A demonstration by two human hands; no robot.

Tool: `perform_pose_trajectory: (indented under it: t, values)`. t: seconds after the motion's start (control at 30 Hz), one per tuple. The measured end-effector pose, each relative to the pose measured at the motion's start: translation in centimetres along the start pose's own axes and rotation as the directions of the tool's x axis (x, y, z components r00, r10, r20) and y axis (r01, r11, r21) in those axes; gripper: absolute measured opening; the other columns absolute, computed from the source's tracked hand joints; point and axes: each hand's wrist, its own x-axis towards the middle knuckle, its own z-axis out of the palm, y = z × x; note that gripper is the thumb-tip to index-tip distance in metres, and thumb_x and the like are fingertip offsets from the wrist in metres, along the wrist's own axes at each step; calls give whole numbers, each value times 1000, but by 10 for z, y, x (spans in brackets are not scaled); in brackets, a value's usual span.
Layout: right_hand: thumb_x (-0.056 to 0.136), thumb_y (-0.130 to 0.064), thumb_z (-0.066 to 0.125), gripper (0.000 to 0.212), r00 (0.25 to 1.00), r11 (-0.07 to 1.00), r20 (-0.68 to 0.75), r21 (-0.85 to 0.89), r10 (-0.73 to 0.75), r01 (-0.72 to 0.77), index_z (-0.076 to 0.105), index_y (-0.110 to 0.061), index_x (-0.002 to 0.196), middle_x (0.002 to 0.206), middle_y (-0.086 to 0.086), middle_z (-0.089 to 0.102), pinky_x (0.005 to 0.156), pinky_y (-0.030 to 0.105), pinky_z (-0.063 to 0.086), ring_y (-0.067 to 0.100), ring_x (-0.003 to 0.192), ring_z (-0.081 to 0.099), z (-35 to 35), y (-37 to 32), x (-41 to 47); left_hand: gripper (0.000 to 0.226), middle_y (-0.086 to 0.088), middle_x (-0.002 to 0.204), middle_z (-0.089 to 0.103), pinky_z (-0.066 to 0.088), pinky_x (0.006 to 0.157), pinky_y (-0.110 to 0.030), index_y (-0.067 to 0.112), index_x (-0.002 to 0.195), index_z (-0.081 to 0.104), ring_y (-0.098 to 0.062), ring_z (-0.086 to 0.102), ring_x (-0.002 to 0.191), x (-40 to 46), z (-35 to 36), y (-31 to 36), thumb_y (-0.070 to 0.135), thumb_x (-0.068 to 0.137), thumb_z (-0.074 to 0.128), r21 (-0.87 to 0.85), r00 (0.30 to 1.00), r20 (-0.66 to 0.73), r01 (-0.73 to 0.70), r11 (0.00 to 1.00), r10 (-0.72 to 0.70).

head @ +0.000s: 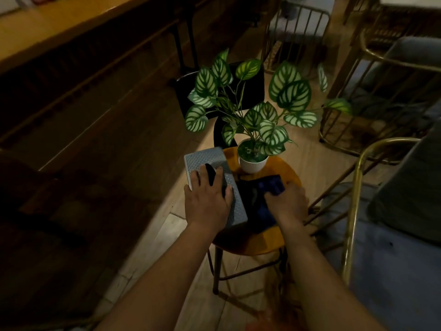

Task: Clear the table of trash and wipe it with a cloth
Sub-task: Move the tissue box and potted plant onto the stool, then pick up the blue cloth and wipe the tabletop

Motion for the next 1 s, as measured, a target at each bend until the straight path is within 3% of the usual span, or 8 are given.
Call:
perform_pose_trajectory:
  t: [0.1,0.3,0.5,0.7,0.83,0.9,0.97,1.0]
  values:
    - [79,-53,70,71,990,992,124,-112,73,-59,45,-17,135,136,13,47,99,46,43,37,124,46,6,6,-8,62,-17,163,17,30,113,-53,24,158,13,-39,17,148,-1,-4,2,52,103,20,31,1000,20,-9,999,9]
    - [83,-31,73,34,958,970,244,153,147,-188,60,-6,103,100,14,64,71,35,51,33,91,62,-2,6,-20,53,-13,151,36,47,95,-50,21,148,36,-36,35,136,-8,-15,6,48,102,34,37,1000,17,-24,999,24]
    - [86,-14,60,14,972,901,218,397,92,-174,55,-9,98,99,18,61,68,35,45,32,85,58,-25,24,-65,37,-8,121,57,48,83,-41,21,122,59,-28,52,108,-55,-39,5,42,96,44,-102,981,-125,-164,981,151]
    - [86,-4,60,24,985,790,168,598,40,-135,52,-13,107,101,15,61,79,42,55,29,90,60,-76,53,-167,27,-1,89,67,39,62,-28,22,92,65,-18,60,78,-152,-61,17,38,99,45,-334,977,-97,-210,919,188]
    - [85,-4,67,28,987,738,161,664,14,-119,51,-14,105,92,3,58,66,34,53,13,77,57,-106,90,-263,39,-2,100,68,45,71,-33,20,103,69,-24,58,85,-227,-56,24,51,98,45,-627,962,244,60,777,122]
    - [85,-5,69,31,989,722,149,682,19,-117,51,-15,108,93,-1,56,59,25,47,10,78,55,-117,114,-310,55,-11,106,69,55,85,-44,15,105,67,-32,64,92,-265,-57,35,62,94,42,-747,848,517,381,545,115]
    - [85,-5,70,34,989,721,136,680,55,-134,53,-11,114,101,1,58,58,23,45,16,87,56,-123,144,-355,61,-15,104,70,57,80,-47,12,109,65,-36,66,93,-307,-57,46,66,96,38,-680,661,727,660,318,184]
    - [84,-6,70,33,987,708,133,688,93,-159,54,-10,113,106,3,60,60,25,48,19,90,57,-125,162,-376,63,-16,103,69,56,74,-45,11,110,64,-36,66,93,-328,-56,51,66,96,37,-643,597,766,706,297,240]
